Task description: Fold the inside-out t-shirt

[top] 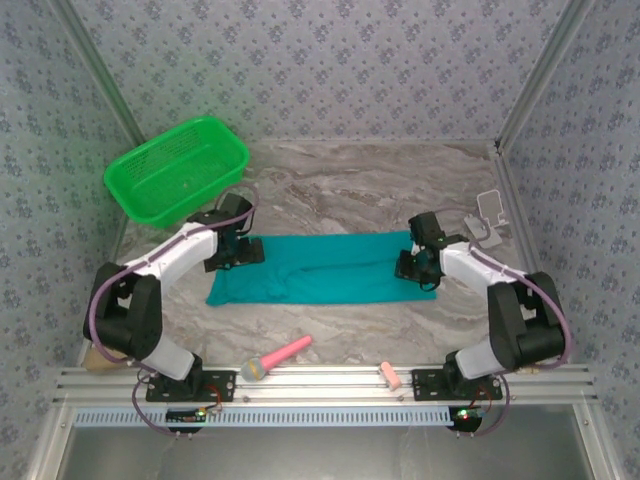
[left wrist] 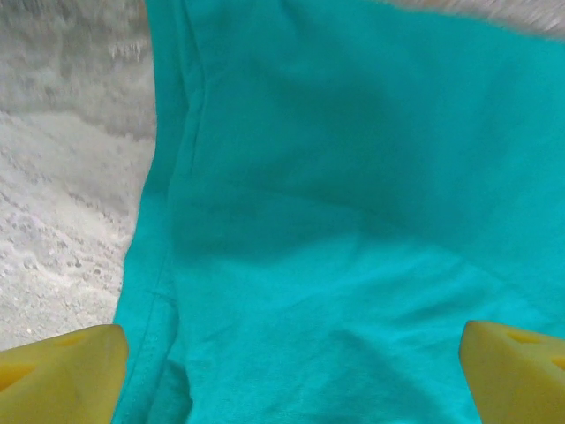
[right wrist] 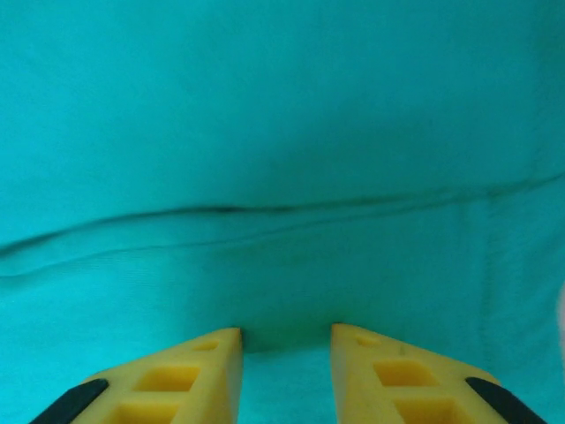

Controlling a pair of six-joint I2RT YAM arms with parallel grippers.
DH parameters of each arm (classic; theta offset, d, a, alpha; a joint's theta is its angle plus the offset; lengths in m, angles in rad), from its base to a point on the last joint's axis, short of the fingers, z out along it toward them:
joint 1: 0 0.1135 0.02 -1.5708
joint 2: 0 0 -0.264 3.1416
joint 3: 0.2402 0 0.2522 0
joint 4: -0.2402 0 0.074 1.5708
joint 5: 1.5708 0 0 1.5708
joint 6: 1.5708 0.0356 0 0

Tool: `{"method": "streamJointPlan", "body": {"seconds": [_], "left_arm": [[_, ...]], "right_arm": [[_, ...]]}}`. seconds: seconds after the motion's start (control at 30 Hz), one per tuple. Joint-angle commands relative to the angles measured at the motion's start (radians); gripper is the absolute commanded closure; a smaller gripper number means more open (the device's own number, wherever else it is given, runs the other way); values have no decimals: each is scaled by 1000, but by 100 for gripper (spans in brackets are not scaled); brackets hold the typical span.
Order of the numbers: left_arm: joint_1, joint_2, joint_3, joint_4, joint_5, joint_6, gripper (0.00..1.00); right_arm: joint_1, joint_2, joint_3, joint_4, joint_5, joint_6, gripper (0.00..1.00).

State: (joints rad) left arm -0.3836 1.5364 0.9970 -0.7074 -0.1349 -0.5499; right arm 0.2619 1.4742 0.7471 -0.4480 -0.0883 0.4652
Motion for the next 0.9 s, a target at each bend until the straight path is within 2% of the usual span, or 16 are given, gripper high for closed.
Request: {"method": "streamJointPlan", "body": {"seconds": [0.0,0.2,0.33,0.43,0.5,0.57,0.67,0.77,0.87], "left_arm": [[1,28,-21,-22,7,18,4],[-62,21,-47,-107,47,37,4],[-102,-29,-104,-113,53,-58,3],[-137,-68,-143,-76,143,-114,3],[-178,-71,-131,-94,162,-109,4],[-218,-73,-99,-142,146,-88,4],[-288,-74,-15,-233,144,-22,5],[-348,-71,119,-356,106,32,4],[-364,-90,168,-345,78,117,2]], "right_arm": [[-3,69,0,102,-1,48,70],[-55,275,176,152,90,-5,75],[-76,440,382,108,92,-14,74],[-78,538,568,61,109,-30,69],[-80,580,664,10,127,-36,65],[-70,586,741,-62,182,-43,61],[-36,535,761,-109,312,-28,52],[17,488,756,-146,360,49,45],[83,491,748,-134,346,166,39]]}}
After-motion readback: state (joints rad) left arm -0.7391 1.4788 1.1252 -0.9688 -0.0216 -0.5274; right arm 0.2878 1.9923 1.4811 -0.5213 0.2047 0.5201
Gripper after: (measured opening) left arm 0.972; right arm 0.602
